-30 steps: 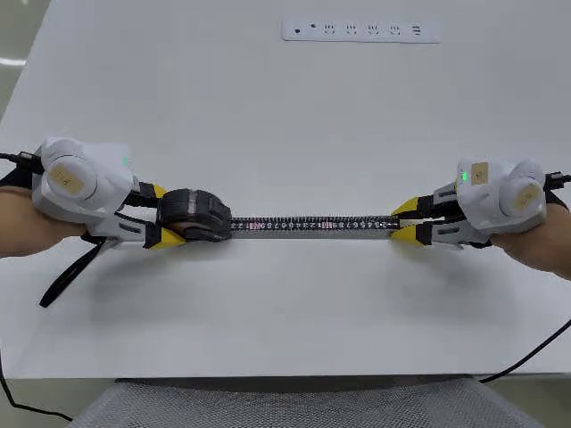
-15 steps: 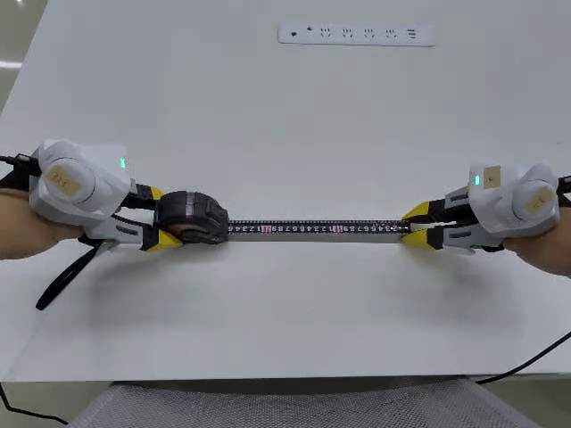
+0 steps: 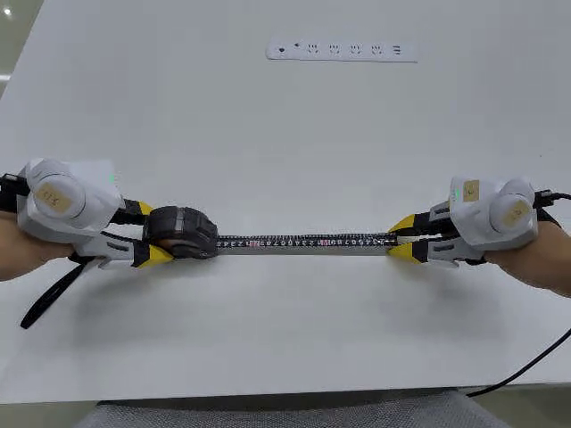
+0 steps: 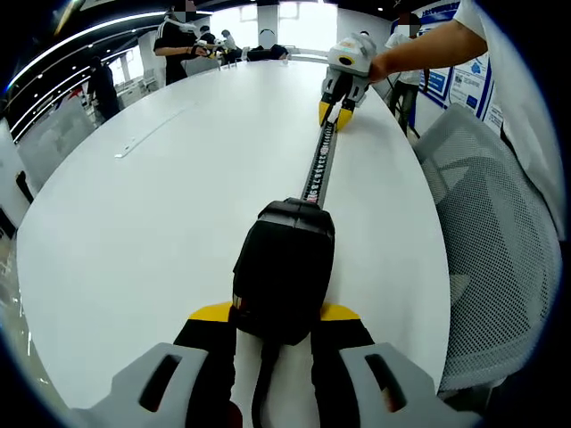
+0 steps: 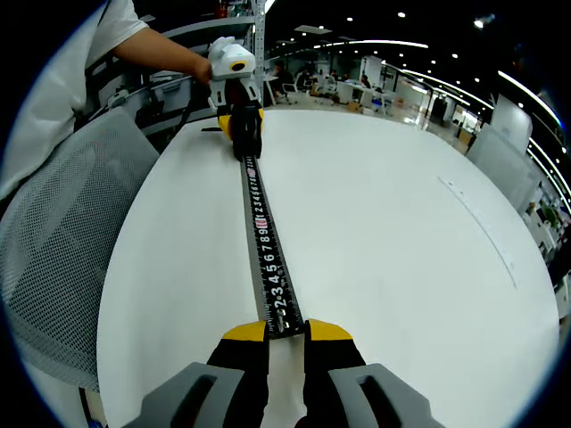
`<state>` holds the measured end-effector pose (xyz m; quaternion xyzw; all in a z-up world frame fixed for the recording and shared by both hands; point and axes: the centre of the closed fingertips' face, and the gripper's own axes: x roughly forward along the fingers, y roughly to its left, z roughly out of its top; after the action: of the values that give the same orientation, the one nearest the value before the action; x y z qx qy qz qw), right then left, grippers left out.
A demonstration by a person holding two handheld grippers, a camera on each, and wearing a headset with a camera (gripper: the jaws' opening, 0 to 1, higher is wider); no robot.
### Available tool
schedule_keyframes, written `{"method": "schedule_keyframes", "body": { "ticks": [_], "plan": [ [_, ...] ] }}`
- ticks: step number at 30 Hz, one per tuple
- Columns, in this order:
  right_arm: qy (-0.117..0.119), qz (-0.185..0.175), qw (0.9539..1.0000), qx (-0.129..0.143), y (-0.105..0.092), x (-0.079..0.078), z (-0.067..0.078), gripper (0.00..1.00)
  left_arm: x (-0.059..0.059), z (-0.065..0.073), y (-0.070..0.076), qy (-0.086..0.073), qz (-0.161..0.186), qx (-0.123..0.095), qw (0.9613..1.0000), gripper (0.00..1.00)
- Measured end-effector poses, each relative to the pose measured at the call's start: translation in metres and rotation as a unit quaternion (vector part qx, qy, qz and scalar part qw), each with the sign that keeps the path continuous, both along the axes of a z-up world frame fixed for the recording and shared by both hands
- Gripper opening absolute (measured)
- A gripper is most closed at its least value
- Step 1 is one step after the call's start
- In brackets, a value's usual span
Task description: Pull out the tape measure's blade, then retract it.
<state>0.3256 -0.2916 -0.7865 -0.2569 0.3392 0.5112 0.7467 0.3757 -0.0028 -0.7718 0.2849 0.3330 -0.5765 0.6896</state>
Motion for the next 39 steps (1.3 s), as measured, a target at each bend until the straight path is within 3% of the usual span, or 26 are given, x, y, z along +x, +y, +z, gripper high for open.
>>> {"method": "schedule_keyframes", "body": {
  "ticks": [4, 7, 16, 21, 28, 31, 38, 39],
  "plan": [
    [0.007, -0.007, 1.0000, -0.001, -0.001, -0.001, -0.001, 0.12, 0.000, 0.001, -0.001, 0.007, 0.010, -0.002, 0.9999, 0.30],
    [0.012, -0.016, 0.9998, 0.000, 0.001, -0.001, -0.001, 0.20, -0.001, 0.001, -0.001, 0.012, 0.015, -0.002, 0.9998, 0.41],
    [0.014, -0.024, 0.9996, 0.008, 0.003, -0.002, 0.003, 0.24, -0.001, 0.006, 0.000, 0.007, 0.018, -0.006, 0.9998, 0.40],
    [0.015, -0.049, 0.9984, 0.026, 0.004, 0.000, 0.011, 0.29, 0.000, 0.011, 0.001, 0.004, 0.034, -0.016, 0.9993, 0.45],
    [0.023, -0.091, 0.9943, 0.051, 0.007, 0.000, 0.021, 0.44, -0.002, 0.018, 0.004, 0.010, 0.082, -0.046, 0.9955, 0.49],
    [0.019, -0.097, 0.9940, 0.048, 0.006, 0.000, 0.023, 0.47, -0.006, 0.022, 0.006, 0.015, 0.101, -0.059, 0.9930, 0.51],
    [0.010, -0.131, 0.9894, 0.061, 0.006, -0.009, 0.030, 0.60, -0.013, 0.026, 0.015, 0.008, 0.146, -0.072, 0.9866, 0.58],
    [0.011, -0.141, 0.9880, 0.063, 0.005, -0.010, 0.032, 0.61, -0.012, 0.024, 0.019, -0.002, 0.155, -0.066, 0.9857, 0.59]
  ]
}}
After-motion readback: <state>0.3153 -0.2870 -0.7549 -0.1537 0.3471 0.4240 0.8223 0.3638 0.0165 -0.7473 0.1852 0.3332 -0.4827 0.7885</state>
